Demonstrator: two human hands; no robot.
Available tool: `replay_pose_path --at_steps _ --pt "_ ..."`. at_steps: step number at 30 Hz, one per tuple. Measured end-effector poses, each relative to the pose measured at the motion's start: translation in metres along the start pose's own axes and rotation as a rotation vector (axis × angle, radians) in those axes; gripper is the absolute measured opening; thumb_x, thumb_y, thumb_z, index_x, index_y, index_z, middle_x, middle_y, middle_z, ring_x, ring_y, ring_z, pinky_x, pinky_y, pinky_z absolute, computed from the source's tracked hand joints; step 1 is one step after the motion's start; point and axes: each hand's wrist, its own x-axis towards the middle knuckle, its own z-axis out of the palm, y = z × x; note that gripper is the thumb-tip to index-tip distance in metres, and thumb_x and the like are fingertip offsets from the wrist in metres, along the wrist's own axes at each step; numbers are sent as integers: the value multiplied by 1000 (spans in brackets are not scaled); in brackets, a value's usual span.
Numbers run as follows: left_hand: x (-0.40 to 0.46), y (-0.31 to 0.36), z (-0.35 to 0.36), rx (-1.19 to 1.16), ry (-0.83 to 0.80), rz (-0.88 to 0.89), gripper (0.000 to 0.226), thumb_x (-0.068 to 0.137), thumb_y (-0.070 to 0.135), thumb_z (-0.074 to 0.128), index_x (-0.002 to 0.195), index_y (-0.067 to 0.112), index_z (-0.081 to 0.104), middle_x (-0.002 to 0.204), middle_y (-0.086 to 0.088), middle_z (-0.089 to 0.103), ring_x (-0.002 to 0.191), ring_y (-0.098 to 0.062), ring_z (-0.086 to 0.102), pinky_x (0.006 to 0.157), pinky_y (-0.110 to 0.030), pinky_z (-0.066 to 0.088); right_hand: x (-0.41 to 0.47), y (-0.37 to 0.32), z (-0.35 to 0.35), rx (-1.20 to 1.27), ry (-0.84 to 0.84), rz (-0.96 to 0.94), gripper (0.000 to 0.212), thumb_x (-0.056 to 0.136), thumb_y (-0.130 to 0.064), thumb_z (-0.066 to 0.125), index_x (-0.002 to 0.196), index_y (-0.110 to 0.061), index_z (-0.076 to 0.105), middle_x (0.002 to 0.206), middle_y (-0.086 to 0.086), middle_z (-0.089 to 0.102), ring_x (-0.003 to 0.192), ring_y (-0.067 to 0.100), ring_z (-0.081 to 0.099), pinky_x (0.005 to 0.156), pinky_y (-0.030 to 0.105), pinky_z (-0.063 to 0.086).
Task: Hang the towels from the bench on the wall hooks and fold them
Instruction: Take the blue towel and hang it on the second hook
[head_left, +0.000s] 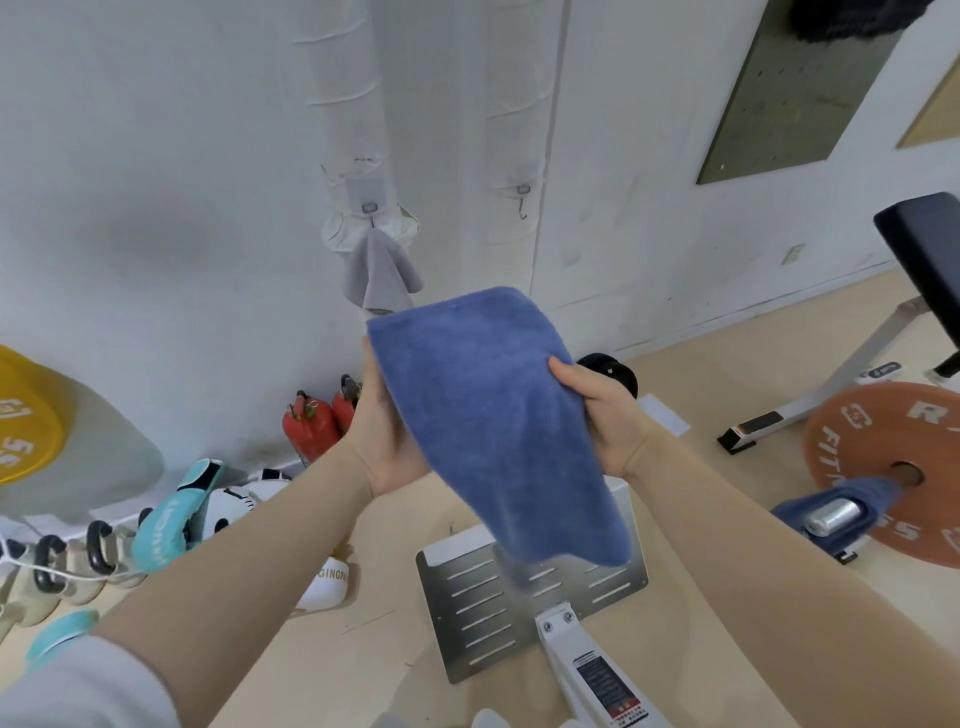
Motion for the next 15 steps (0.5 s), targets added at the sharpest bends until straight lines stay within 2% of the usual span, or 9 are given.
replay_pose_path --at_steps 2,4,5,6,7,9,11,13,15 --pt "-2 -6 -6 13 -142 -88 95 52 93 25 100 27 74 116 -2 68 110 -28 63 94 -48 47 0 -5 -1 32 57 1 30 88 -34 52 88 -14 74 86 3 73 82 17 70 71 27 55" --pt "-2 -7 -9 86 -195 -181 93 56 88 28 109 24 69 122 -6 65 107 -24 64 87 -42 54 1 -10 -5 56 111 -16 40 93 -35 44 81 -14 76 83 4 74 80 16 71 71 25 57" --pt "-2 -9 -9 193 -174 -213 77 69 80 36 111 22 66 122 -6 64 101 -19 67 79 -35 57 2 -12 -7 65 133 -32 44 95 -35 42 79 -13 77 83 4 74 80 16 71 72 24 57" --pt "-1 -13 -9 323 -152 -221 56 80 63 50 113 19 62 121 -6 64 96 -14 69 73 -29 57 4 -15 -9 74 149 -47 46 96 -35 40 79 -13 77 84 4 74 80 15 71 71 24 57" --pt "0 -16 -9 428 -132 -213 45 82 44 63 116 15 59 116 -4 68 94 -12 69 71 -24 56 7 -16 -12 94 164 -59 47 96 -35 40 80 -13 77 86 4 74 82 15 71 71 23 58" --pt "1 -18 -5 498 -67 -162 29 87 22 61 114 10 60 98 2 74 87 -10 70 65 -20 55 12 -18 -17 136 162 -74 47 97 -41 37 91 -15 76 95 4 74 89 15 70 73 25 57" --pt "2 -14 -1 456 55 -66 16 92 20 54 101 13 64 85 4 75 77 -9 71 61 -21 57 15 -16 -24 39 122 -25 52 95 -55 29 107 -22 67 103 -3 72 95 12 68 75 28 55" --pt "7 -9 1 408 182 -6 15 91 24 55 95 14 65 82 2 75 77 -12 71 67 -25 57 16 -9 -32 -192 111 116 54 91 -61 28 109 -25 64 95 -5 70 85 12 68 70 29 51" --pt "10 -4 -2 373 279 -18 20 90 30 56 97 14 65 91 -3 73 88 -18 68 80 -32 52 14 1 -37 -354 119 231 36 92 -46 43 101 -19 65 85 -2 71 76 13 67 71 29 52"
